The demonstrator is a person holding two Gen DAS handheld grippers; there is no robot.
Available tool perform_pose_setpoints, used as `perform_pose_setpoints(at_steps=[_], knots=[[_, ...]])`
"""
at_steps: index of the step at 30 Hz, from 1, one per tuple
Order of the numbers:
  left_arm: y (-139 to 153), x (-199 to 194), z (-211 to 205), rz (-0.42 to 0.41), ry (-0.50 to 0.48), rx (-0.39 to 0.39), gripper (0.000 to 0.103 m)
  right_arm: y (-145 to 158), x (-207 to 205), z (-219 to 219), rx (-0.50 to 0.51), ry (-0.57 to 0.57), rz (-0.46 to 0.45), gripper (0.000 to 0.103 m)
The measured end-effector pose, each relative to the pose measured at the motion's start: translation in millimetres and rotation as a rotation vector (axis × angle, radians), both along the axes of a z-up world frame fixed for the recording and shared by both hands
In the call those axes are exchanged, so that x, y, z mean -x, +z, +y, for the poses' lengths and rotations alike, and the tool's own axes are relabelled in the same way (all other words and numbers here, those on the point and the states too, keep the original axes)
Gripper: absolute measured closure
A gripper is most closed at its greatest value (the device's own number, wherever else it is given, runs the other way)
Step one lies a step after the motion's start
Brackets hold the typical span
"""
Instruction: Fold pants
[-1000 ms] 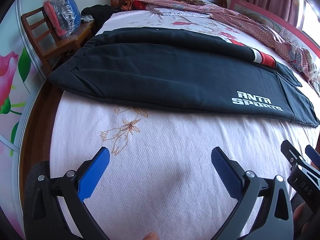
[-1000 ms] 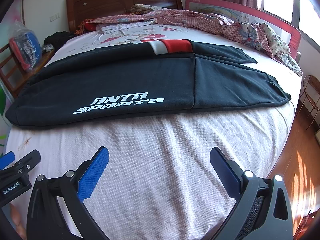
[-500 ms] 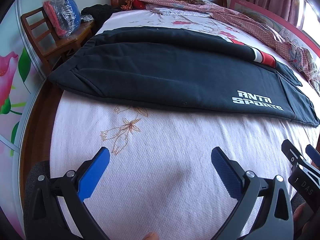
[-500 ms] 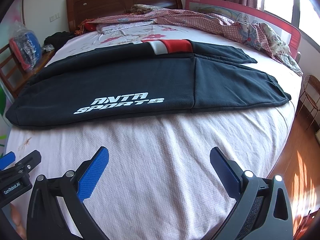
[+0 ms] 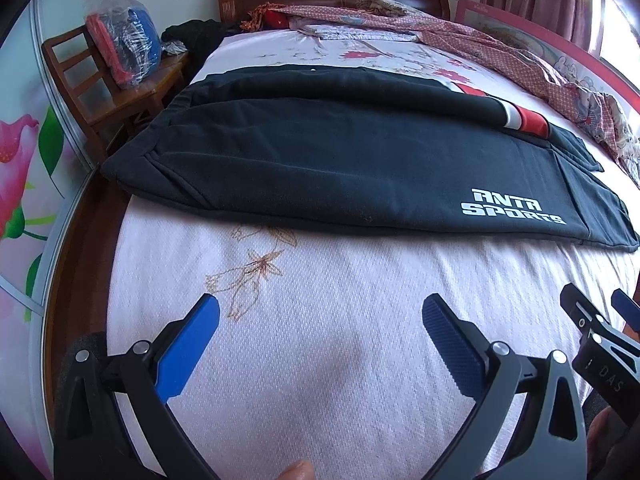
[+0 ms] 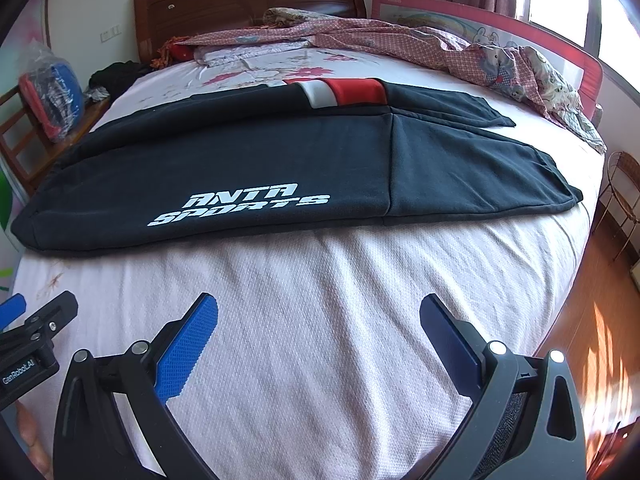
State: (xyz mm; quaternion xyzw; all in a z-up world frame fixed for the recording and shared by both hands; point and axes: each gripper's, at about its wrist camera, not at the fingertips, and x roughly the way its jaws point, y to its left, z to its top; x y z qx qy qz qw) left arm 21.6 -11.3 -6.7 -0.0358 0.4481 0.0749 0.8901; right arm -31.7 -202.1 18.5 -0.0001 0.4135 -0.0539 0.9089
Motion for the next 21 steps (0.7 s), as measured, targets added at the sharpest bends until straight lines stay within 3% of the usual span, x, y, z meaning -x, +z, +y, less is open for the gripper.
perform_pose_setpoints(at_steps=[5, 9, 12, 14, 21], knots=[[-2, -2, 7, 0.014, 0.035, 0.029, 0.002, 0, 1, 1, 0.002, 0.003, 0.000, 0.003], [-4, -8, 15, 0.054, 0.082, 0.006, 0.002, 1, 2, 0, -0.004, 0.004, -0.004, 0.003], [-5, -20, 26, 0.090, 0.079, 0.061, 0.002, 2, 3, -1, -0.004, 0.004, -0.003, 0.003], [-5, -28, 39, 0.104, 0.080, 0.164, 0.002, 1, 3, 0, -0.004, 0.004, 0.002, 0.003], [-17, -51, 111, 0.080, 0.190, 0.726, 0.002, 1, 3, 1, 0.005, 0.012, 0.005, 0.003]])
